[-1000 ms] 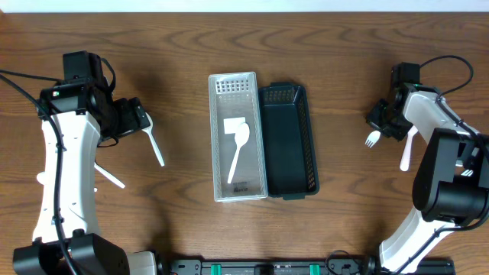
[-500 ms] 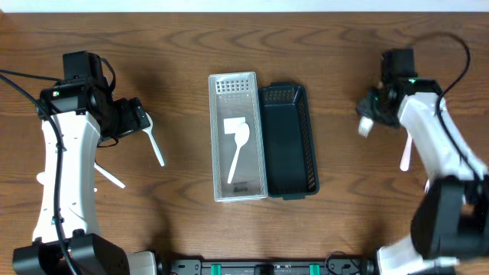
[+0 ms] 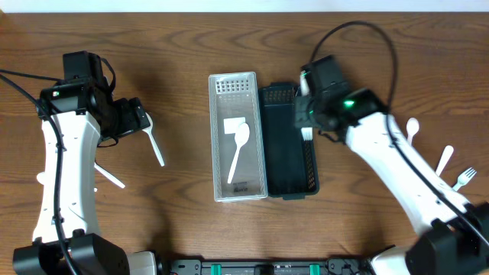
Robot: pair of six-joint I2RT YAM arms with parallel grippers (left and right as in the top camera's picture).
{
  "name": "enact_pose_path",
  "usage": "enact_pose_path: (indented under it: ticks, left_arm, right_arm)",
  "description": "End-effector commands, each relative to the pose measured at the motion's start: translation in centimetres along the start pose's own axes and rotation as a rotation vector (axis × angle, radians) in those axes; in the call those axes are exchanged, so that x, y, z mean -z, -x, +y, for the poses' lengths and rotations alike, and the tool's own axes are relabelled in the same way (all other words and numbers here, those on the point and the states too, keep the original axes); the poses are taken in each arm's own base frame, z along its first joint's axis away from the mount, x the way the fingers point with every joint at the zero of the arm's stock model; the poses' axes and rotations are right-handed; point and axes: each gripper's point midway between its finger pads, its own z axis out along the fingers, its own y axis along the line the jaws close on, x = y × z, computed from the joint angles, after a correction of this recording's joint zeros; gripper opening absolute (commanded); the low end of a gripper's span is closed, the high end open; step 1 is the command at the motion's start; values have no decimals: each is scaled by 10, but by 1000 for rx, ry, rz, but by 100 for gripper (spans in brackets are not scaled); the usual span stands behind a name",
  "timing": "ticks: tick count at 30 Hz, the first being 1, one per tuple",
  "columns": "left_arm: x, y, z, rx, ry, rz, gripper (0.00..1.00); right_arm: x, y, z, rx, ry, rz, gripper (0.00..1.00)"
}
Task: Pack container
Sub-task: 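Place the white fork into the black basket and release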
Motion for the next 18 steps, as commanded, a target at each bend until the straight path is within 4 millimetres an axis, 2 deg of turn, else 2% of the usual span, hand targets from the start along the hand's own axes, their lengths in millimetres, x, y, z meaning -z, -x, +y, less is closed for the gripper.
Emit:
enact_pose_path:
  ticks: [1,2,4,6,8,10,13,15,16,18]
  left_arm:
    - [1,1,3,-17,9,-3,98]
    - [1,1,3,-16,9,-4,98]
    - [1,1,3,-17,9,-3,98]
    - [1,1,3,-17,9,-3,98]
    - [1,1,3,-17,9,-3,98]
    - [1,1,3,-17,9,-3,98]
    - [1,1,3,-17,9,-3,98]
    - [1,1,3,-17,9,-3,98]
    - [1,1,3,-17,9,-3,98]
    - [1,1,3,-17,9,-3,98]
  right_arm:
    - [-27,-29,6,84,-33,98,23]
    - [-34,-36,9,120,-38,125,33]
    - [-43,-45,11,151,-46,159,45]
    - [-47,-47,13,156,-47,166,61]
    - [-46,-43,13,155,-47,150,63]
    - [-39,-31,7,149,-81,104,61]
    - [-10,4,-13,116,-169,-26,59]
    - [26,33,-30,63,-200,-147,59]
    - [36,40,-36,44,-206,-177,59]
    - [72,59,-60,-36,-227,-273,58]
